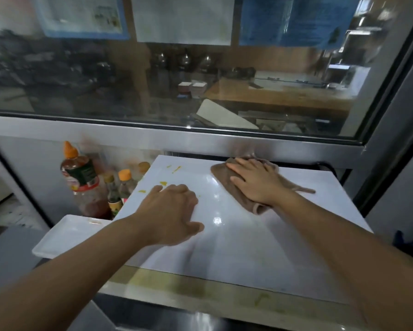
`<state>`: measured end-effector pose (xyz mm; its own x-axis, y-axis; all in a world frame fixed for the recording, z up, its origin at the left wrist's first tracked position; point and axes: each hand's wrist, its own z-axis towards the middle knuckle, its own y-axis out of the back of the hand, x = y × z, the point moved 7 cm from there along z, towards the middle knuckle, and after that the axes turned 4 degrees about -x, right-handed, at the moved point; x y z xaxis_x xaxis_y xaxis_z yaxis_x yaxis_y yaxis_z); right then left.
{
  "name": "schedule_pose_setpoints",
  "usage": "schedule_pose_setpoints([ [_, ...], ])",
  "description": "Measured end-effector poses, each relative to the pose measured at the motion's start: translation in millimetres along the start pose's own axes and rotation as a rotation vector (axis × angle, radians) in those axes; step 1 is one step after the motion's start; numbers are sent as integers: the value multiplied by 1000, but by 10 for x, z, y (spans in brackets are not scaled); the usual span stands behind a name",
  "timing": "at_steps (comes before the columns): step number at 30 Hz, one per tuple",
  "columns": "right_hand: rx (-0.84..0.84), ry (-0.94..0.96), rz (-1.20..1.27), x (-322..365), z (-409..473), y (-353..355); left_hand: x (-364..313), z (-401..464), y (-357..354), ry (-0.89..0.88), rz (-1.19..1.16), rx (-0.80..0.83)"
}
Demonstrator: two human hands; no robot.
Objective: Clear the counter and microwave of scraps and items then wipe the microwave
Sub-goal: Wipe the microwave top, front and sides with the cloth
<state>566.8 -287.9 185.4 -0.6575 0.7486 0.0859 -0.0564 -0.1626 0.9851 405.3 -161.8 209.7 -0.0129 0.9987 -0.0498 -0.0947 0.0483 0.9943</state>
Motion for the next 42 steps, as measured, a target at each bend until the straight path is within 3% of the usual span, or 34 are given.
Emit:
schedule_pose_setpoints([
  [5,30,67,22,442,115,-100,-5,-49,7,-22,-6,-11],
  [10,81,255,46,814,-423,-24,59,-275,110,-48,-57,-86],
  [13,128,372,70,900,-742,0,347,-481,165,28,-106,-135],
  [19,13,161,21,686,106,-42,755,-640,91,99,-132,-124],
  [24,1,119,-7,1063,544,-169,788,-624,99,80,-177,-133],
  [29,51,381,1,1665,0,-115,837,-768,140,44,-279,-82],
  [32,51,502,91,1648,-323,-60,958,-862,143,67,-321,-82],
  [36,18,337,92,1354,81,-2,1030,-871,94,84,-387,-72],
  [42,-18,171,4,1558,914,-245,1029,-872,76,53,-400,-110],
])
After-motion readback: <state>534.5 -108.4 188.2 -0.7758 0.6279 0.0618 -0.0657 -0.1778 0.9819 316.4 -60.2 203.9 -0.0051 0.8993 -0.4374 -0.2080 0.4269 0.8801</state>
